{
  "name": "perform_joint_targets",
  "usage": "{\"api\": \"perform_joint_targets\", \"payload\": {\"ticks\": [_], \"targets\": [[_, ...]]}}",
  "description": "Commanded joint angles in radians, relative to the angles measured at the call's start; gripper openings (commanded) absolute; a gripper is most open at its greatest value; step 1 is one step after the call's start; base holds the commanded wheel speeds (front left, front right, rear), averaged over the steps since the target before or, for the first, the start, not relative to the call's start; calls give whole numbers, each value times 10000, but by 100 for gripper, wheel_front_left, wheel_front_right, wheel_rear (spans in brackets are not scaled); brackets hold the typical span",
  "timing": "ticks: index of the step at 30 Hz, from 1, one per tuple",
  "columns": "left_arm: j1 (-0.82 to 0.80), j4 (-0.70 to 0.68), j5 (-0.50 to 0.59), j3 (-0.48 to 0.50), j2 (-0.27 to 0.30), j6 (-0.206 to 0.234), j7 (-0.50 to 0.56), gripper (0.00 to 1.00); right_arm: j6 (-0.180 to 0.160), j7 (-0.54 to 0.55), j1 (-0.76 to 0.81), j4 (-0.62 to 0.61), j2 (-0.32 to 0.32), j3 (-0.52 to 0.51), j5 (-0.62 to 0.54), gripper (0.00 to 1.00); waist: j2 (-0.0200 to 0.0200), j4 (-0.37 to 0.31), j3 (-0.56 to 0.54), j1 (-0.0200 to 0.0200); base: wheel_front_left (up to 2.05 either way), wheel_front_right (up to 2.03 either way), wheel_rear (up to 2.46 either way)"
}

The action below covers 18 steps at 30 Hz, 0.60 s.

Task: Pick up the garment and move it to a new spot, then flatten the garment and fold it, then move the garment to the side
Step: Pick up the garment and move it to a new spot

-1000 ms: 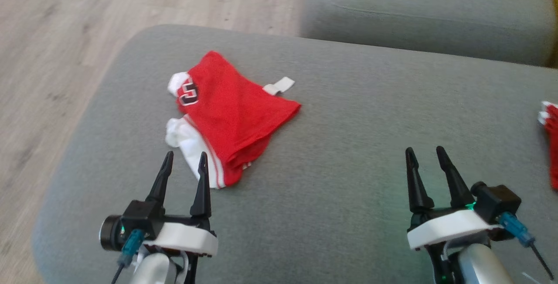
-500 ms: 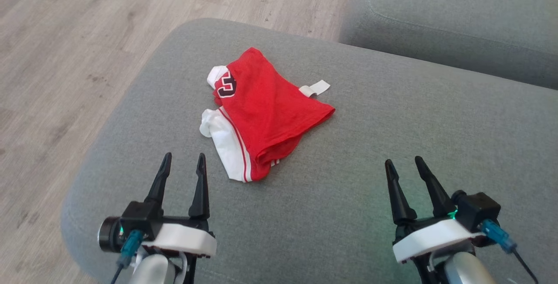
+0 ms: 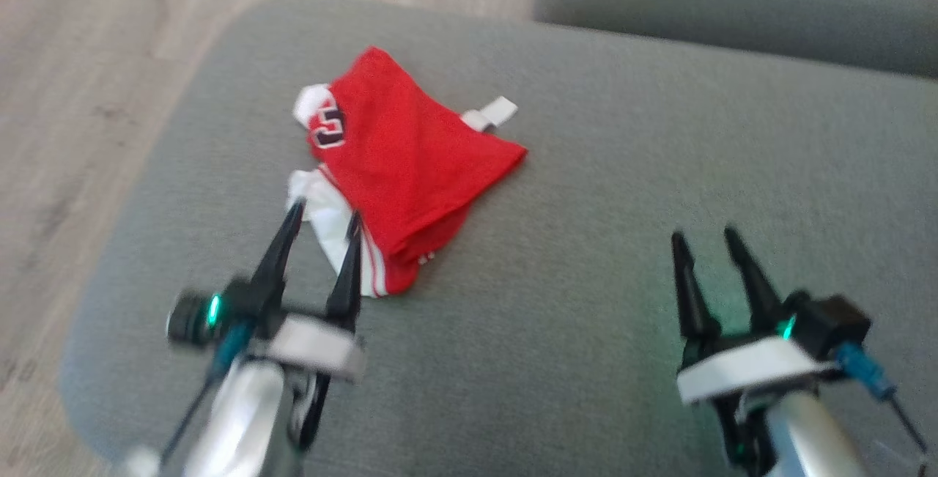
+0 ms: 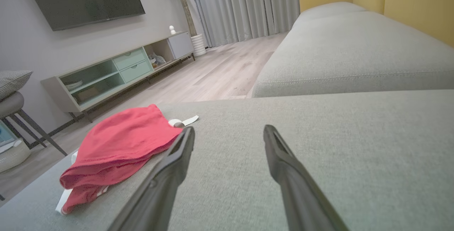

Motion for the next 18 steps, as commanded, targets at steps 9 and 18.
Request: {"api": "perform_joint_targets", "payload": {"ticks": [9,18], "targets": [[-3574,1246,380,-1195,625,-666,2314,100,-9,-110,-1276,-1047,-28,-77,-115,100,0,-1701,1795,-1,0,0,0],[-5103,3198,18,-1800,1036,-728,3437,100,-9,-110,-1609,-1461,-28,144,96,100,0,-2711,2548,-1,0,0,0]]}}
